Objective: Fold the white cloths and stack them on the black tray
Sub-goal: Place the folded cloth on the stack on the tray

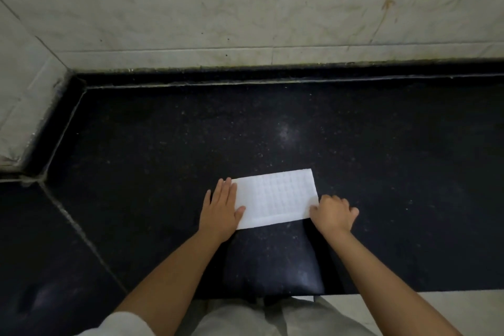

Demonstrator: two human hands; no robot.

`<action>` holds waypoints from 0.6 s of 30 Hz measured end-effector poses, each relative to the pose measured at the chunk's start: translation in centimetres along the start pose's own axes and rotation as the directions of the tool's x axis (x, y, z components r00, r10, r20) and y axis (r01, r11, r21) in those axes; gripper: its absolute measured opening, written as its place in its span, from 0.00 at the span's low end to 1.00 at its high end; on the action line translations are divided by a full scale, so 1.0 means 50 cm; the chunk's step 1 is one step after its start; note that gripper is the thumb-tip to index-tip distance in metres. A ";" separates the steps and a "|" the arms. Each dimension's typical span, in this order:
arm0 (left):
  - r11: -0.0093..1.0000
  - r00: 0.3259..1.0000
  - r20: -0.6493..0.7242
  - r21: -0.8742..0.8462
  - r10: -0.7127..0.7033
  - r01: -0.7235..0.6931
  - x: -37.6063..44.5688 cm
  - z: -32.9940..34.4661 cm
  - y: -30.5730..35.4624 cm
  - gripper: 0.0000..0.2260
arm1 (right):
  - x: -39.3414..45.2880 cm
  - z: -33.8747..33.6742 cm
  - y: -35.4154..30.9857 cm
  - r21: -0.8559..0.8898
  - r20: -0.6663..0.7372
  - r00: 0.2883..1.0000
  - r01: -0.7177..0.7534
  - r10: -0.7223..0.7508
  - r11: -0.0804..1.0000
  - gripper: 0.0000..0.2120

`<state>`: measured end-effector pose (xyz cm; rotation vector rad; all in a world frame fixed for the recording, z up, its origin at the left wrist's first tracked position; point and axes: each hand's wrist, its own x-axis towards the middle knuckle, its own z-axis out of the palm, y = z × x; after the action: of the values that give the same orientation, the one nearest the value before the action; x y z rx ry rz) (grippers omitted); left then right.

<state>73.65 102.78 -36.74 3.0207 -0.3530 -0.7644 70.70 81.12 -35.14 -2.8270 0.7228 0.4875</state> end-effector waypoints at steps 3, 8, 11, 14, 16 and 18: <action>1.000 1.000 0.005 0.002 -0.017 0.017 0.003 0.008 -0.003 0.31 | -0.002 -0.009 -0.010 0.151 -0.055 0.998 0.008 0.000 0.988 0.07; 0.999 1.000 -0.024 -0.049 -0.006 0.005 0.000 0.001 -0.006 0.28 | -0.034 -0.049 -0.073 0.552 -0.273 0.958 0.232 -0.090 0.801 0.18; 0.992 0.994 -0.092 -0.116 -0.063 0.052 -0.017 -0.006 -0.026 0.28 | -0.079 -0.054 -0.155 0.484 -0.302 0.910 0.402 -0.282 0.777 0.20; 0.960 0.968 -0.140 -0.216 -0.209 0.176 -0.050 -0.013 -0.076 0.27 | -0.115 0.001 -0.225 0.296 -0.232 0.839 0.543 -0.492 0.786 0.14; 0.930 0.941 -0.154 -0.264 -0.302 0.255 -0.074 -0.012 -0.115 0.26 | -0.130 0.038 -0.251 0.131 -0.130 0.806 0.592 -0.578 0.795 0.15; 0.906 0.923 -0.145 -0.294 -0.357 0.304 -0.091 -0.006 -0.148 0.26 | -0.127 0.074 -0.268 0.063 -0.021 0.827 0.562 -0.562 0.825 0.19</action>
<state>71.50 110.94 -34.76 2.8895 0.2587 -0.4657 71.05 96.41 -35.06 -2.7822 -0.1190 0.3447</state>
